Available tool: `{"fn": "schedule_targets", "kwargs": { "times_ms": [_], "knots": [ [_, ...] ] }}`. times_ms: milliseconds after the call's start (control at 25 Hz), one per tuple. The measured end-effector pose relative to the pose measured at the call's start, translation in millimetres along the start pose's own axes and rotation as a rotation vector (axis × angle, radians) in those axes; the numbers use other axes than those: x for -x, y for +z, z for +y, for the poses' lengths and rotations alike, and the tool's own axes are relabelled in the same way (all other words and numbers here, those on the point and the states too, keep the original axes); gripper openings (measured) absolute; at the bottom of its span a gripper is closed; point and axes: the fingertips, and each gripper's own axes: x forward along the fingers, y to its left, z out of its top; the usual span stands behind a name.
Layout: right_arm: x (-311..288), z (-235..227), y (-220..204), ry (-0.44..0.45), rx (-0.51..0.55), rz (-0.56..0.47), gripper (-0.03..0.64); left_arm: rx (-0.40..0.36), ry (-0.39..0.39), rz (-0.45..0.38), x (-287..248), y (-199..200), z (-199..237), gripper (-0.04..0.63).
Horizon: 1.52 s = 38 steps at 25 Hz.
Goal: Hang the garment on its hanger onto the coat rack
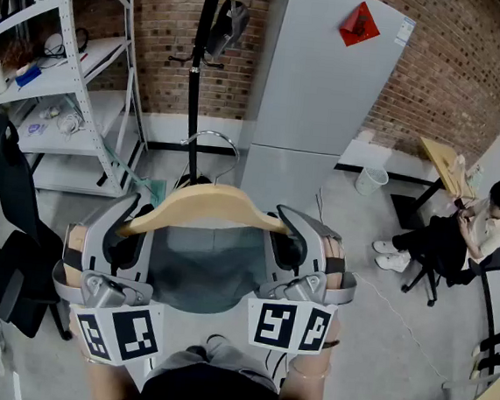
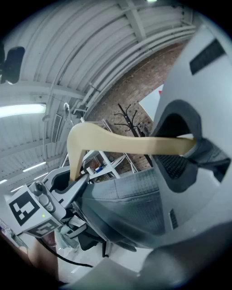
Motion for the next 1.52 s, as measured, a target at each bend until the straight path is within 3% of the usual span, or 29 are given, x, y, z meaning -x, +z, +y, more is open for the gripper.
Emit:
{"fn": "schedule_targets", "kwargs": {
  "times_ms": [600, 1040, 1520],
  "knots": [
    [-13.1, -3.7, -24.8, -0.016, 0.004, 0.061, 0.077, 0.016, -0.011, 0.006, -18.1, 9.0, -12.5, 0.101],
    [-60.8, -21.0, -41.6, -0.037, -0.033, 0.059, 0.077, 0.024, 0.036, 0.062, -58.8, 6.1, -11.9, 0.101],
    [-146.1, -34.6, -55.7, -0.017, -0.019, 0.082, 0.077, 0.021, 0.012, 0.073, -141.6, -23.0, -4.2, 0.101]
  ]
}}
